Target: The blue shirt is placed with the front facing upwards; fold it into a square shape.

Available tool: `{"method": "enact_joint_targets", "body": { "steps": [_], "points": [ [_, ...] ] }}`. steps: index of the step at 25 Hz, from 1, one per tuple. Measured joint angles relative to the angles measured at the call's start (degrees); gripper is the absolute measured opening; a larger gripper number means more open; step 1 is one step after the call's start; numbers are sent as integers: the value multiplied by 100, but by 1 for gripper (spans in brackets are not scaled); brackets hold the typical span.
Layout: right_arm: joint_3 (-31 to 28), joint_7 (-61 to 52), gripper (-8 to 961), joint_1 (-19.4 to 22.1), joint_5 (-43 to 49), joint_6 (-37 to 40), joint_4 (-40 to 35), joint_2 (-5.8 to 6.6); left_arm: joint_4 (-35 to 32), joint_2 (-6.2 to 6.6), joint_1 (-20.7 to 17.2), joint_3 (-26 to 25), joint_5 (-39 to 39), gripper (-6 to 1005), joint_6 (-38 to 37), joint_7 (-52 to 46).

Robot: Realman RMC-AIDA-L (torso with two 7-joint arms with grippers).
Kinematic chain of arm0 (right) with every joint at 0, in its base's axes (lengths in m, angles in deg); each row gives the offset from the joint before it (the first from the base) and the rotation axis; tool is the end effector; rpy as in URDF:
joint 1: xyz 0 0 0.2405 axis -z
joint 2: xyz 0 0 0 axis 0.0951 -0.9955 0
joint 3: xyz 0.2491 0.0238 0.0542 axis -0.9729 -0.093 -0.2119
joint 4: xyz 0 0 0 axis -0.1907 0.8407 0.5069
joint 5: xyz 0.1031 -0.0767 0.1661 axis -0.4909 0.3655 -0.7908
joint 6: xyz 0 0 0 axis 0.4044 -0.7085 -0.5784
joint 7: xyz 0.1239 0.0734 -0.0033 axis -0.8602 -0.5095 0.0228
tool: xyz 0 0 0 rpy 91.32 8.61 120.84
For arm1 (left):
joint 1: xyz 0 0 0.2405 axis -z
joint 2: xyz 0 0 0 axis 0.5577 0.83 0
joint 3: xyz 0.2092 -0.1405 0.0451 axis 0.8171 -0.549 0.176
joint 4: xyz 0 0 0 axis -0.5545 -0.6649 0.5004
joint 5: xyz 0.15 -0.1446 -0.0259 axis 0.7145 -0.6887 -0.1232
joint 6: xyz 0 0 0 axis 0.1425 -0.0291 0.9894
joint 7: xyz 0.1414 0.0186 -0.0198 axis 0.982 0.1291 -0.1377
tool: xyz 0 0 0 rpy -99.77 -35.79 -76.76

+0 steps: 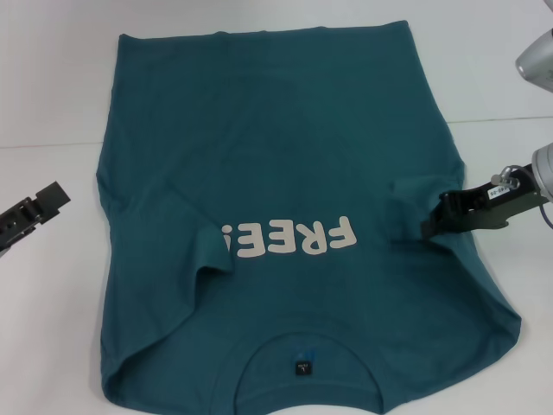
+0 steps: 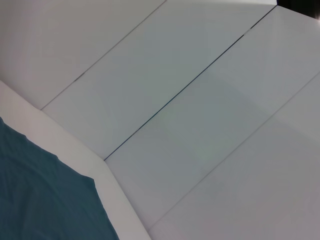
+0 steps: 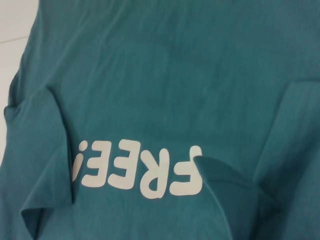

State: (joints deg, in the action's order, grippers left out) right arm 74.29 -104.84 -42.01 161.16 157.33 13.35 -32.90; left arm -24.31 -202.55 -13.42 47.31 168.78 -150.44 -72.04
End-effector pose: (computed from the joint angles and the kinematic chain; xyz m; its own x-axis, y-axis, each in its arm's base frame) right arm 0.2505 0.4154 0.0475 0.2386 -0.9435 -0.2301 -0.9504 -0.1782 -0.2548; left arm -0.3006 0.2849 0.0674 0.0914 0.5363 0.8391 0.8446 -0.4881 0.2199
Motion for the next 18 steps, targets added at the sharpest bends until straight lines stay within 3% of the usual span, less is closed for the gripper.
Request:
{"method": "enact_joint_targets", "body": {
  "steps": [6,14,18],
  "points": [
    [-72,178,86,51,-336,-10,31,21,14,0,0,-113,0,871,-5,-14],
    [-90,438,302,83,-542,193,48,75,83,22,-8,-294,0,871,-37,-37],
    [-130,616,474,139,-806,227,48,92,83,26,-9,-296,0,871,-44,-48]
  ]
}}
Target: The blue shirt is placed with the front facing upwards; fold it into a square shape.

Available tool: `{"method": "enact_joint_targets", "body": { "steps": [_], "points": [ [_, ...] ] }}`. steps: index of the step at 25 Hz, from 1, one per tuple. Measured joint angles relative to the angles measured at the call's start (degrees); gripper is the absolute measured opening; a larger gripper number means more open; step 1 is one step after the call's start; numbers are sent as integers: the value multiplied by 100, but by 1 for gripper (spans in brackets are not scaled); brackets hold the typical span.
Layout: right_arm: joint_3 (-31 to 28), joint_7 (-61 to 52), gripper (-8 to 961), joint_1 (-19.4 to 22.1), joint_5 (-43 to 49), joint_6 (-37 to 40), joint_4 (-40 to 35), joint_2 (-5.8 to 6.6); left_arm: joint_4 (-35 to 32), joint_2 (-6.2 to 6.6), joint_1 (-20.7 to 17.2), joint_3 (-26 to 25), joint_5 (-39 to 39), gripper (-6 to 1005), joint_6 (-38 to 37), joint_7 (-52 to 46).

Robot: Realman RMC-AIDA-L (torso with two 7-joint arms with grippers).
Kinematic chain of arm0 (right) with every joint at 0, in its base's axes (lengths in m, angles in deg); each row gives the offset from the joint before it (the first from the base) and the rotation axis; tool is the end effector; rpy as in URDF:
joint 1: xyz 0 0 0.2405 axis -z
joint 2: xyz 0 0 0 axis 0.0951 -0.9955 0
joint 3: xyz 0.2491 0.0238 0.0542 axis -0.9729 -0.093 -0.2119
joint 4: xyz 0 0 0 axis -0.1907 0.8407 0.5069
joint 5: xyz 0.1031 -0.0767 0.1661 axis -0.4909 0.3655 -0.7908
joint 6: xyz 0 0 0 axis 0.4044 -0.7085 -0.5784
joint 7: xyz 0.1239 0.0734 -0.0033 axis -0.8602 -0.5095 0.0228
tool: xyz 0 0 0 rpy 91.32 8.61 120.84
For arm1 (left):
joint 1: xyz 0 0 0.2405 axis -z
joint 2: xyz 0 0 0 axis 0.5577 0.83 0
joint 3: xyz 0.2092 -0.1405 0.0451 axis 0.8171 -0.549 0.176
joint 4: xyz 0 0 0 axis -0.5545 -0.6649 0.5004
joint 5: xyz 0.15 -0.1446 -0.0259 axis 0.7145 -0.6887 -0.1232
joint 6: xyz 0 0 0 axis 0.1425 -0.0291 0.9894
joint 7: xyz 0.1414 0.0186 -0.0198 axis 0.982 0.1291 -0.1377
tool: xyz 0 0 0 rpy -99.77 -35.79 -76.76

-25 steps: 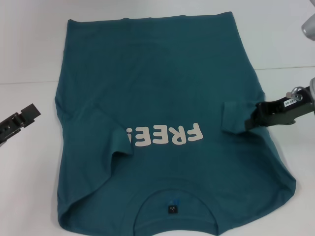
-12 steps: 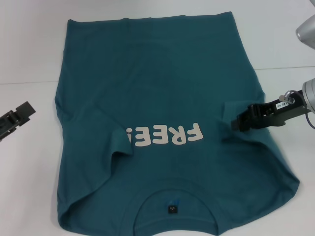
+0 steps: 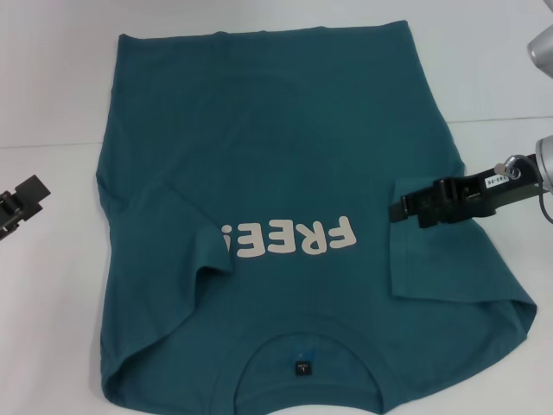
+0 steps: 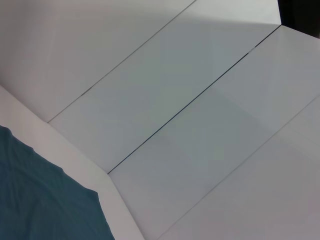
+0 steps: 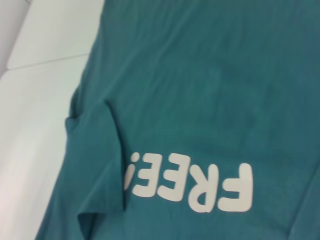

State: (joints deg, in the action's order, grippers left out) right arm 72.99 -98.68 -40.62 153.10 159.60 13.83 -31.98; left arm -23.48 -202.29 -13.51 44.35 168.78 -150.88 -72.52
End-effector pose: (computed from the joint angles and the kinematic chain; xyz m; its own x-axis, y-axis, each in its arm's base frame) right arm 0.2433 0.4126 0.0531 0.2888 -0.9178 -0.2726 -0.9555 -0.2584 -0.1423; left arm -0.3065 0.2820 0.0733 0.0489 0.5143 0.8562 0.8517 -0.4692 0.2332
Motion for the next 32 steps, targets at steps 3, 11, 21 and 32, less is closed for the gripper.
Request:
{"method": "enact_joint_targets", "body": {
  "steps": [3,11,21,32],
  "points": [
    [-8,113,579,49,-137,59,-18,14,0,0,0,0,0,871,-2,-1],
    [-232,1168,697,473,-820,539,-75,80,-26,90,0,66,156,865,-23,-233],
    [-1038,1724,687,1667,-2126,1145,-88,313,-383,273,-27,34,1275,829,-218,-2232],
    [-1054,1235,687,1541,-2064,1255,-97,437,-530,299,36,62,2726,790,-177,-2642]
  ]
}}
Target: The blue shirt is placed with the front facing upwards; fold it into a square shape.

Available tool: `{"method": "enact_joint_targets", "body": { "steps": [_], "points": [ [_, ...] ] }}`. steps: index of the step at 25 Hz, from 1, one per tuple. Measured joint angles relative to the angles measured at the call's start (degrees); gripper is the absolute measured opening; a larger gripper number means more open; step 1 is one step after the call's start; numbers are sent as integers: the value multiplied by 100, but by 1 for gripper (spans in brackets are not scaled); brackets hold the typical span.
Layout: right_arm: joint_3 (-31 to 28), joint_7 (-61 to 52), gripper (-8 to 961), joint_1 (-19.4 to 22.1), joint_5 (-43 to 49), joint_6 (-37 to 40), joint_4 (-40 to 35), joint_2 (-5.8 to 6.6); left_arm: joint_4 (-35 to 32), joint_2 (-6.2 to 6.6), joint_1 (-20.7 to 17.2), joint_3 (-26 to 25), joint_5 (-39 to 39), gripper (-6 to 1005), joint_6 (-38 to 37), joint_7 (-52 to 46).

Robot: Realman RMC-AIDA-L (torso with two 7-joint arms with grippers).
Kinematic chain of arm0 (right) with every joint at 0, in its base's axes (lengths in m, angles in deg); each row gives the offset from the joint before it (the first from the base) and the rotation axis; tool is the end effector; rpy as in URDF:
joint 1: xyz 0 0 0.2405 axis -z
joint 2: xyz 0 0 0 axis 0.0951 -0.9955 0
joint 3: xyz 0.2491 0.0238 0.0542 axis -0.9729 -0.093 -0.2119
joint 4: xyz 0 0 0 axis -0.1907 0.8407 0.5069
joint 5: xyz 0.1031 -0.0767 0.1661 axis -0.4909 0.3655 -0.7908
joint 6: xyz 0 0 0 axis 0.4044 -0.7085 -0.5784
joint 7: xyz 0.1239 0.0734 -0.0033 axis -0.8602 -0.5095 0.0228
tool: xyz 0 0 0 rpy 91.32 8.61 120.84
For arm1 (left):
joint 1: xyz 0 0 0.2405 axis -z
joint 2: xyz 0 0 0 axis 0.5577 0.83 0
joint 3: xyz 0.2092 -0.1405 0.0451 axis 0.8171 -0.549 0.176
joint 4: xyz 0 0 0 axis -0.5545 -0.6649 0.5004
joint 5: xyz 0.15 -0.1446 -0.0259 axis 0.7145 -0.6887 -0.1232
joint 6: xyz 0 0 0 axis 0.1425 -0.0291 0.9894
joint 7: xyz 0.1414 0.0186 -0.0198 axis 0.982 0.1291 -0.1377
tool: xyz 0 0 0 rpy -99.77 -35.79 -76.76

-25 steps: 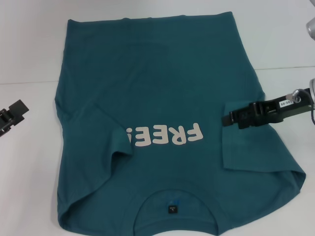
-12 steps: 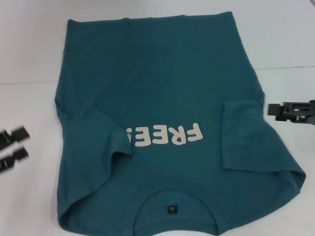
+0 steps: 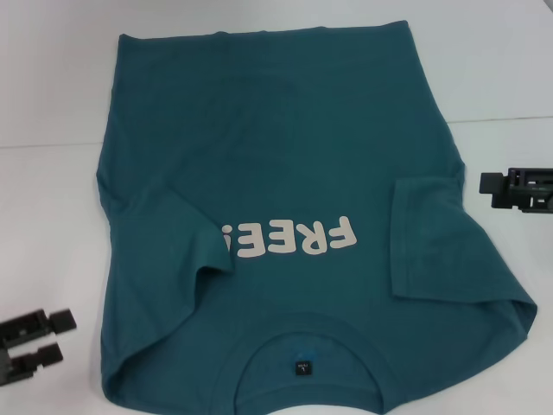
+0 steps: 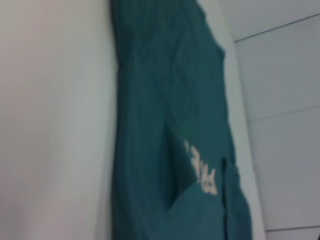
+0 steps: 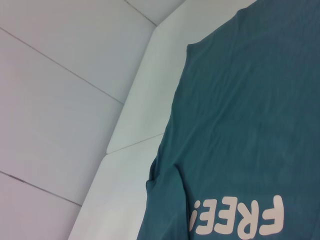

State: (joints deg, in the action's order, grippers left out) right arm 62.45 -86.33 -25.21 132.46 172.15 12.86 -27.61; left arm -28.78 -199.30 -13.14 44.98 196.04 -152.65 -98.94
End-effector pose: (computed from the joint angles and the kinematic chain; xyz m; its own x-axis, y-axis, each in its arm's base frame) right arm 0.2982 0.3487 0.1189 0.1814 -0.8303 -0.5270 -0.9448 -0.2959 0.1410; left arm -0.3414 0.2579 0.0607 -0.1783 0.8627 0.4732 0.9514 0.0284 0.3066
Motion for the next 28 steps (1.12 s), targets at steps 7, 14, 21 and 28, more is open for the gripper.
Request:
{"method": "enact_joint_targets", "body": {
  "steps": [7,14,21,28],
  "points": [
    [-1,-49,687,-46,2,-28,0,4,37,-31,38,302,301,775,302,7],
    [-2,-63,687,-45,2,-28,0,15,300,-85,110,754,318,775,854,-140],
    [-50,-70,687,-29,0,-23,0,18,455,-105,165,1091,327,775,1188,-286],
    [-57,-70,687,-26,-3,-35,0,17,458,-126,197,1251,332,775,1267,-339]
  ]
}}
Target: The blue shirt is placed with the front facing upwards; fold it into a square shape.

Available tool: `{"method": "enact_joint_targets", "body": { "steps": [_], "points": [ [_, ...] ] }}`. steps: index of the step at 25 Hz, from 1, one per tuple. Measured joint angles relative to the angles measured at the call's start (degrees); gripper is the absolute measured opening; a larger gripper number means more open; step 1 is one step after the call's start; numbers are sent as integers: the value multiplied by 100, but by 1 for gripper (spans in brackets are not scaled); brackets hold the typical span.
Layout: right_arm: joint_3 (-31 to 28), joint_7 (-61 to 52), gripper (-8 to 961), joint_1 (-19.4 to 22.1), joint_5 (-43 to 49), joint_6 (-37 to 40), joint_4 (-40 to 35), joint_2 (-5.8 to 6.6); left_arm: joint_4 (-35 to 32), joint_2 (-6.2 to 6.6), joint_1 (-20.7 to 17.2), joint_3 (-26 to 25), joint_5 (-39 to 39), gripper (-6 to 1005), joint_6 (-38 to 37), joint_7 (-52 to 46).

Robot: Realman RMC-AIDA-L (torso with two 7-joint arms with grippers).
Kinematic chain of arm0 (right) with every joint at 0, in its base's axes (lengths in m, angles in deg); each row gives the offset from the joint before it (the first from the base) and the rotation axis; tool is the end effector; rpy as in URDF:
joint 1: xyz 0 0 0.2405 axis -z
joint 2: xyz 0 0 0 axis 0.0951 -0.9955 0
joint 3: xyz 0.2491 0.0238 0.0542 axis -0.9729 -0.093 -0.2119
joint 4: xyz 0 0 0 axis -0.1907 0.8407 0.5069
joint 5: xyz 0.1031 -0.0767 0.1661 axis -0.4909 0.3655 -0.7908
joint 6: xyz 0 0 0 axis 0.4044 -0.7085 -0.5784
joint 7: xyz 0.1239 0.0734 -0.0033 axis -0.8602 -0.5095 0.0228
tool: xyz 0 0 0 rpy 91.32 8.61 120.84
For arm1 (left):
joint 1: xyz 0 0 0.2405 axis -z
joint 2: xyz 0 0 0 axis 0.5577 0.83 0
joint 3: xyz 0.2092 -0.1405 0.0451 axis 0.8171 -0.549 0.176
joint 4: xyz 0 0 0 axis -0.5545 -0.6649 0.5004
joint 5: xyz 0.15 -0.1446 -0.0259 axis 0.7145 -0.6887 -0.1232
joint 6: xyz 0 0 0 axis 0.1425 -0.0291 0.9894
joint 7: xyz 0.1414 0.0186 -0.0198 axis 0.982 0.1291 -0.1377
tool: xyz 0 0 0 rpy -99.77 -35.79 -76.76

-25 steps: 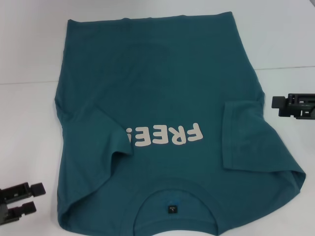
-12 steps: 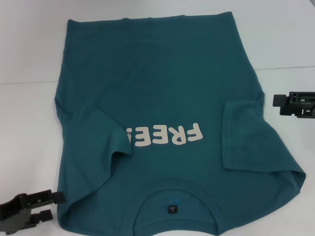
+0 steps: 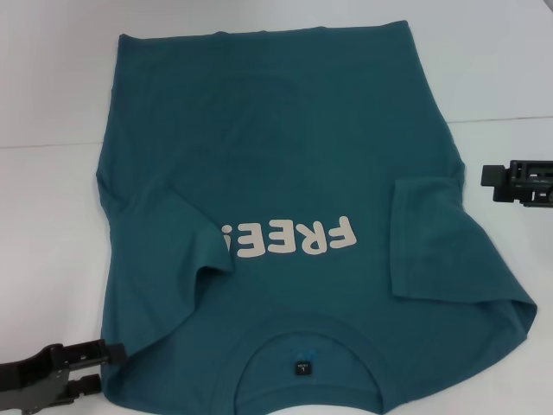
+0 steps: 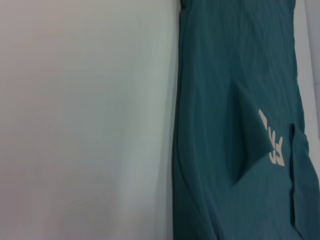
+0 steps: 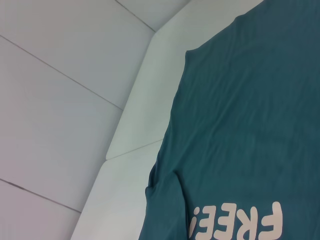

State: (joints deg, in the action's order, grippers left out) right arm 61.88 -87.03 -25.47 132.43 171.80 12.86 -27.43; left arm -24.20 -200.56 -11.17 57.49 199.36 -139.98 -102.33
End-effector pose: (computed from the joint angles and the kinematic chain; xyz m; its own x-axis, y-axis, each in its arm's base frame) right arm 0.2977 0.3511 0.1219 0.1691 -0.8261 -0.5376 -0.9472 -0.2870 0.1432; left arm -0.3420 0.2781 0.0133 -0.1647 0.9145 0.3695 0.9798 0.1086 0.1679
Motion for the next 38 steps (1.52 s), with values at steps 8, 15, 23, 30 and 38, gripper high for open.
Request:
{"method": "enact_joint_targets", "body": {
  "steps": [8,15,23,30,38],
  "points": [
    [-12,0,687,9,-3,-1,0,1,10,-9,43,100,1,775,78,-48],
    [-16,0,687,9,-13,0,0,6,152,-16,184,235,0,776,208,-66],
    [-42,0,688,47,-25,4,0,16,237,-15,295,324,0,776,324,-160],
    [-94,0,688,60,-27,6,0,19,104,-4,227,202,-41,776,242,-245],
    [-93,1,688,61,-23,0,3,29,36,28,145,-20,-5,776,89,-253]
  ]
}}
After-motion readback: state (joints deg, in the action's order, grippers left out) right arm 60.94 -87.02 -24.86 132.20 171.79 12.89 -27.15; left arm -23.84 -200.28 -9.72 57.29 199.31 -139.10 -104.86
